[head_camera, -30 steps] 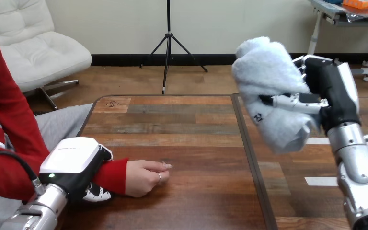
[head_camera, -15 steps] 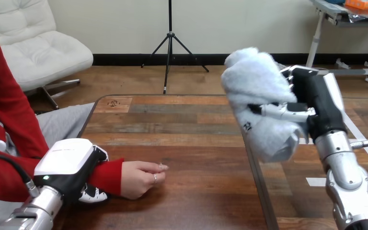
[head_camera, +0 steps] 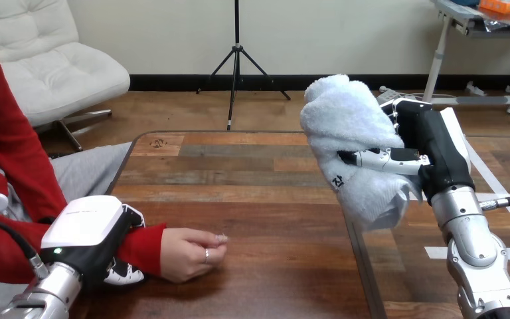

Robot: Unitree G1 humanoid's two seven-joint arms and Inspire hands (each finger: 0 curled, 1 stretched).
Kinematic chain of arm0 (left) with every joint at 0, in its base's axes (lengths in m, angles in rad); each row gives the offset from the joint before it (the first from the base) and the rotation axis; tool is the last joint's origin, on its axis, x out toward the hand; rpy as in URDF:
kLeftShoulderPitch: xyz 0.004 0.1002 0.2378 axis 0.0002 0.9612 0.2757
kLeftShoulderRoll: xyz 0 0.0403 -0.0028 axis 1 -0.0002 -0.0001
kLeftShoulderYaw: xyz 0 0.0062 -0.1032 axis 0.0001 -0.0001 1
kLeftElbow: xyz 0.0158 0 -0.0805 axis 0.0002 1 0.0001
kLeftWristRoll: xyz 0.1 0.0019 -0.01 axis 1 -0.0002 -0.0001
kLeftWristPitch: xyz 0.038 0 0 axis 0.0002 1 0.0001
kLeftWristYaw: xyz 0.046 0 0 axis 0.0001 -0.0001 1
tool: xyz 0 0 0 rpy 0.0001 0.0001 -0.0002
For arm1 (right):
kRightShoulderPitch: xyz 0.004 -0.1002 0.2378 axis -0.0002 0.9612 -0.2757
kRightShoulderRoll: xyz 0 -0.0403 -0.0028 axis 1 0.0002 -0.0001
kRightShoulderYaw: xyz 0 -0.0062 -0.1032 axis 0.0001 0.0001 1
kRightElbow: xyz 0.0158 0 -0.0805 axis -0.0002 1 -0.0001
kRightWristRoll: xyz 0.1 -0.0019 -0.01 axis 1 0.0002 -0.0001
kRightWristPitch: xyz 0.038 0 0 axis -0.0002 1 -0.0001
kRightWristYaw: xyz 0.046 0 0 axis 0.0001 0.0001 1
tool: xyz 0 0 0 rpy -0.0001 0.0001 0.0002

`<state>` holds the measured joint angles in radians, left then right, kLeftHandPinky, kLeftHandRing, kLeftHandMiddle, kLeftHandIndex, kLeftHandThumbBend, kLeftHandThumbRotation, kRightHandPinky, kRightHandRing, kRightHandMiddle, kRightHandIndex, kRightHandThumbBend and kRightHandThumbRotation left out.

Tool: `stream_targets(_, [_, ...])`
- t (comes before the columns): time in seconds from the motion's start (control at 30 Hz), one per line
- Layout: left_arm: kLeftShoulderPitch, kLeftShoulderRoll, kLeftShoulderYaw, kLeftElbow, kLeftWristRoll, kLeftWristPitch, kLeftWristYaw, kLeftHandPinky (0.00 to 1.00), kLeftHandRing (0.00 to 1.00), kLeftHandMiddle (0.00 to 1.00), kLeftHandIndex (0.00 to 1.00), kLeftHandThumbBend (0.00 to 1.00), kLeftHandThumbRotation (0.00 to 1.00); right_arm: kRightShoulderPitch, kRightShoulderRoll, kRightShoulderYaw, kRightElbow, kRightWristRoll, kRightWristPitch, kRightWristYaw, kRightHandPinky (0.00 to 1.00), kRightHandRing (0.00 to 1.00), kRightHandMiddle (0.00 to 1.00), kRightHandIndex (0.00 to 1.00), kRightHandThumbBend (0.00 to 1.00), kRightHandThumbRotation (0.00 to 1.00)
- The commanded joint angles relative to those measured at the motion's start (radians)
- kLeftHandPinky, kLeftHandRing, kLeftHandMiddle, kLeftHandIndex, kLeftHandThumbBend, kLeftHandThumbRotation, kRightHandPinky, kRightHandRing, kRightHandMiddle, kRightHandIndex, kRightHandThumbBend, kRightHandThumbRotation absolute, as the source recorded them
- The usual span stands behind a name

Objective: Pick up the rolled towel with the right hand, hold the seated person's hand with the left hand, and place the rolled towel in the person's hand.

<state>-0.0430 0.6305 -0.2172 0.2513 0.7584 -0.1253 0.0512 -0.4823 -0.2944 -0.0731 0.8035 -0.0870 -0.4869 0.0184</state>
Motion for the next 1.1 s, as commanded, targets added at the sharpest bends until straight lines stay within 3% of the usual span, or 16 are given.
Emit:
stream_targets(0.0, [-0.098, 0.003, 0.066, -0.156, -0.029, -0.019, 0.032, 0.31, 0.37, 0.41, 0.42, 0.57, 0.0, -0.052, 0.019, 0.0, -0.059, -0.001, -0.049, -0.026, 0.27, 0.32, 0.38, 0.41, 0.79, 0.0])
stream_targets(0.43, [-0.1, -0.001, 0.082, -0.188, -0.041, -0.021, 0.026, 0.33, 0.38, 0.42, 0.42, 0.57, 0.0, -0.038, 0.053, 0.004, -0.086, -0.01, -0.028, -0.05, 0.28, 0.33, 0.39, 0.42, 0.78, 0.0])
stream_targets(1.07, [-0.113, -0.028, 0.103, -0.221, -0.059, -0.023, 0.037, 0.32, 0.37, 0.41, 0.42, 0.61, 0.0, -0.039, 0.091, 0.021, -0.063, -0.052, -0.097, -0.121, 0.3, 0.35, 0.4, 0.42, 0.77, 0.0])
